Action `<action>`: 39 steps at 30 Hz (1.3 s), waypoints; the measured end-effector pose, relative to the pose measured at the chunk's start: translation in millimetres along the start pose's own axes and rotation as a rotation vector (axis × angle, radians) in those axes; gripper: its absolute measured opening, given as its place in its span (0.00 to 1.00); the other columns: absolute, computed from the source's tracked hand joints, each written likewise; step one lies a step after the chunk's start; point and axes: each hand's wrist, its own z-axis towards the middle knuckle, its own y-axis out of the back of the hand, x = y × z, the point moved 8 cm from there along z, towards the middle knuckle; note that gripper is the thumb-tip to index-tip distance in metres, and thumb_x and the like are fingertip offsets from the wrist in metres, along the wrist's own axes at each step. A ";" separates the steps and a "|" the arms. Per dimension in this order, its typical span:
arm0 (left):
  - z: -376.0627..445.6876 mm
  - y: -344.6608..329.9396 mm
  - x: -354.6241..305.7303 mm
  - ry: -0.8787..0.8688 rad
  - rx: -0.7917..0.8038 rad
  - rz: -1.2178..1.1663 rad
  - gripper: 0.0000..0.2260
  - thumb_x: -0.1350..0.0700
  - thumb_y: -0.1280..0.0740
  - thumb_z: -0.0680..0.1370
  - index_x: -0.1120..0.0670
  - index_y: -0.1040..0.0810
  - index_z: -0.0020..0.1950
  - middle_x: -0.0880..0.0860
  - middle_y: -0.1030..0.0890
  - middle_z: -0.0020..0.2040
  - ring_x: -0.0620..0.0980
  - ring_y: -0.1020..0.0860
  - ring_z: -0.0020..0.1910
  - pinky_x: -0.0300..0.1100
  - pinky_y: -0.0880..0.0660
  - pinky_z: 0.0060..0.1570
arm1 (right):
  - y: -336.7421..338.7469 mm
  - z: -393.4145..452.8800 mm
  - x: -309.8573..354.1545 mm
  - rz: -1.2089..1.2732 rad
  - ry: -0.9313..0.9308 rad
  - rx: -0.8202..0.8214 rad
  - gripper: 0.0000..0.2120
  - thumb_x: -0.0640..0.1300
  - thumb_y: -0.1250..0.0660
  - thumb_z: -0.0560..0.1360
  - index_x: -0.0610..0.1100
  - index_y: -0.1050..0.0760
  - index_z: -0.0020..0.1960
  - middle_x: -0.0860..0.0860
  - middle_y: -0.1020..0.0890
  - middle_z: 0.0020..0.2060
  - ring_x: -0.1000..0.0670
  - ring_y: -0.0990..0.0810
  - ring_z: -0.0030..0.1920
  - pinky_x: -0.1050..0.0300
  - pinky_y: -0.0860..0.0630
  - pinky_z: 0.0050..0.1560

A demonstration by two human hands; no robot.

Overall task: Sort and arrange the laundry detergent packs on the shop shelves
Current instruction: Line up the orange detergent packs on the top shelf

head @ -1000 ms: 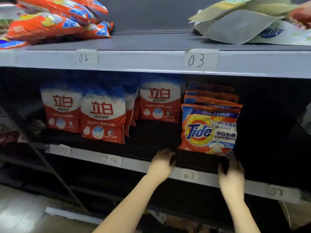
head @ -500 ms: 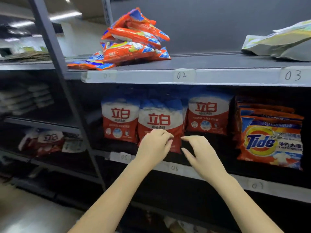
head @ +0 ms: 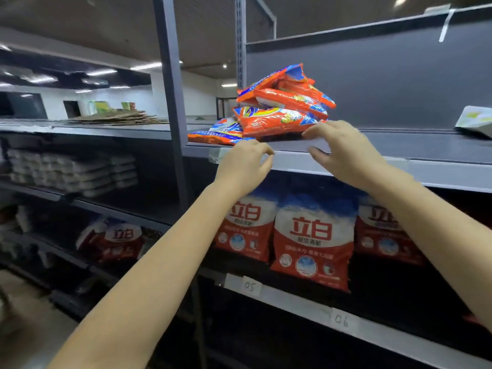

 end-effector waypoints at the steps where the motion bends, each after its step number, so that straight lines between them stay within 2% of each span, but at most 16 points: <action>1: 3.7 -0.6 8.4 0.011 0.005 0.005 0.13 0.52 0.40 0.81 0.52 0.22 0.62 0.51 0.22 0.60 0.49 0.28 0.61 0.44 0.30 0.55 | -5.1 11.7 -4.7 -0.021 -0.004 0.010 0.14 0.42 0.36 0.77 0.39 0.25 0.62 0.43 0.23 0.60 0.42 0.28 0.62 0.52 0.32 0.57; 4: 16.7 -2.8 32.3 0.040 0.002 0.013 0.13 0.52 0.40 0.81 0.52 0.22 0.61 0.51 0.21 0.60 0.49 0.27 0.60 0.45 0.28 0.54 | -20.7 46.0 -21.3 -0.074 -0.018 0.026 0.13 0.41 0.35 0.76 0.38 0.24 0.58 0.40 0.21 0.56 0.39 0.26 0.58 0.49 0.30 0.55; 10: 60.7 -7.5 67.4 0.046 -0.043 0.036 0.13 0.52 0.40 0.80 0.54 0.22 0.61 0.53 0.21 0.58 0.51 0.26 0.60 0.45 0.29 0.51 | -45.5 114.6 -59.7 -0.141 -0.064 0.078 0.14 0.41 0.36 0.77 0.38 0.25 0.61 0.40 0.22 0.59 0.39 0.27 0.61 0.49 0.31 0.57; 15: 115.3 -9.5 88.0 0.023 -0.067 0.083 0.13 0.53 0.40 0.80 0.55 0.22 0.61 0.54 0.21 0.57 0.53 0.26 0.57 0.48 0.28 0.51 | -41.0 166.2 -91.9 -0.198 -0.159 0.044 0.15 0.43 0.37 0.77 0.39 0.25 0.61 0.40 0.21 0.58 0.38 0.26 0.60 0.49 0.30 0.57; 19: 159.3 -16.2 106.4 0.051 -0.095 0.086 0.13 0.53 0.41 0.80 0.53 0.21 0.59 0.54 0.20 0.56 0.54 0.24 0.56 0.47 0.26 0.50 | -44.6 195.8 -112.7 -0.226 -0.240 0.069 0.14 0.45 0.38 0.76 0.38 0.22 0.56 0.40 0.18 0.51 0.37 0.23 0.52 0.50 0.26 0.49; 21: 182.6 -23.4 117.0 0.073 -0.085 0.103 0.13 0.53 0.41 0.80 0.53 0.21 0.58 0.55 0.21 0.55 0.55 0.24 0.55 0.46 0.27 0.48 | -49.3 208.4 -120.4 -0.210 -0.257 0.066 0.15 0.45 0.36 0.76 0.37 0.23 0.57 0.39 0.19 0.52 0.37 0.23 0.52 0.49 0.26 0.51; 23: 205.2 -27.9 126.5 0.096 -0.104 0.100 0.13 0.53 0.41 0.79 0.53 0.22 0.61 0.55 0.22 0.57 0.55 0.25 0.57 0.48 0.26 0.52 | -56.7 221.4 -127.5 -0.186 -0.271 0.054 0.16 0.47 0.35 0.76 0.36 0.25 0.58 0.39 0.20 0.54 0.38 0.23 0.54 0.50 0.27 0.51; 26: 238.1 -36.3 140.4 0.133 -0.107 0.077 0.17 0.51 0.36 0.77 0.53 0.27 0.65 0.54 0.25 0.62 0.54 0.27 0.62 0.49 0.27 0.56 | -68.7 242.9 -135.4 -0.155 -0.273 0.019 0.13 0.50 0.33 0.75 0.40 0.26 0.51 0.41 0.22 0.48 0.41 0.25 0.47 0.54 0.30 0.41; 29: 267.6 -58.7 143.6 0.099 -0.004 0.005 0.22 0.48 0.31 0.73 0.51 0.28 0.66 0.53 0.25 0.63 0.54 0.26 0.62 0.51 0.26 0.58 | -77.3 258.0 -142.2 -0.014 -0.296 -0.071 0.20 0.51 0.31 0.74 0.43 0.28 0.62 0.44 0.21 0.54 0.42 0.23 0.53 0.55 0.29 0.49; 31: 280.9 -76.1 144.7 0.058 0.025 -0.061 0.19 0.49 0.31 0.72 0.49 0.26 0.63 0.52 0.22 0.59 0.53 0.24 0.58 0.51 0.25 0.56 | -85.8 259.4 -149.2 0.104 -0.312 -0.125 0.19 0.52 0.31 0.74 0.44 0.25 0.61 0.46 0.20 0.55 0.44 0.22 0.54 0.57 0.29 0.51; 34: 289.3 -88.6 155.0 0.054 -0.035 -0.147 0.20 0.57 0.35 0.75 0.48 0.29 0.66 0.52 0.23 0.62 0.53 0.25 0.60 0.48 0.27 0.56 | -93.7 255.4 -160.4 0.260 -0.325 -0.212 0.16 0.50 0.33 0.76 0.47 0.25 0.61 0.49 0.20 0.55 0.49 0.22 0.53 0.59 0.30 0.52; 39: 291.9 -74.8 165.6 0.057 -0.225 -0.121 0.20 0.65 0.41 0.76 0.50 0.28 0.66 0.55 0.23 0.61 0.57 0.26 0.59 0.45 0.32 0.50 | -89.1 258.1 -159.2 0.266 -0.278 -0.307 0.14 0.47 0.34 0.77 0.47 0.24 0.61 0.48 0.19 0.55 0.48 0.21 0.55 0.60 0.30 0.54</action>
